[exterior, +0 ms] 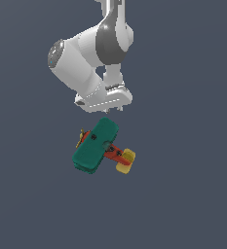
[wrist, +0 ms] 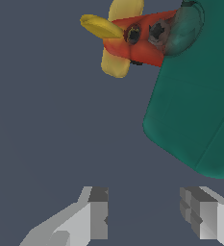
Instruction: Pick up the object and move it to a goal position.
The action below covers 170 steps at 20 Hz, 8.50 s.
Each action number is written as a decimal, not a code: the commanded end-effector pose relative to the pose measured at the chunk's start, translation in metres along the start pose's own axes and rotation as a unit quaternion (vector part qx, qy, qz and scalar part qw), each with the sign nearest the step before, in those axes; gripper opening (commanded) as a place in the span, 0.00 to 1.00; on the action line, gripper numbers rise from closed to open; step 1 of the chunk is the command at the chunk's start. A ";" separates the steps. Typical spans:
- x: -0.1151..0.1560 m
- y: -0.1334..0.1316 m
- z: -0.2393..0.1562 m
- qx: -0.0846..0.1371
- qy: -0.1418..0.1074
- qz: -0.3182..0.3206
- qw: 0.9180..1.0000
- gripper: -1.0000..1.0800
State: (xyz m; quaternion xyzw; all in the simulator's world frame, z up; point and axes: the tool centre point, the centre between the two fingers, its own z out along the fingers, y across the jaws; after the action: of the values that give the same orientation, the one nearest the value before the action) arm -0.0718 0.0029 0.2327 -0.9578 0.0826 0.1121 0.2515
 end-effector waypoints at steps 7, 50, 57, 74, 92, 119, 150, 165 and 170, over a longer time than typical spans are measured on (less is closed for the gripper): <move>0.002 -0.002 -0.005 0.005 0.006 -0.003 1.000 0.62; -0.038 -0.107 -0.287 0.053 0.309 -0.181 0.932 0.62; -0.052 -0.105 -0.332 0.085 0.353 -0.201 0.910 0.62; -0.061 -0.062 -0.408 0.177 0.431 -0.217 0.858 0.62; -0.014 0.021 -0.413 0.281 0.464 -0.188 0.819 0.62; 0.133 0.123 -0.222 0.392 0.409 -0.083 0.820 0.62; 0.187 0.140 -0.035 0.409 0.337 -0.022 0.848 0.62; 0.201 0.121 -0.022 0.410 0.336 -0.021 0.848 0.62; 0.205 0.115 -0.017 0.410 0.336 -0.021 0.848 0.62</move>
State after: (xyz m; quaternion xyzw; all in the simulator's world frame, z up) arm 0.1029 -0.1259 0.1420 -0.7482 0.1799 -0.2651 0.5810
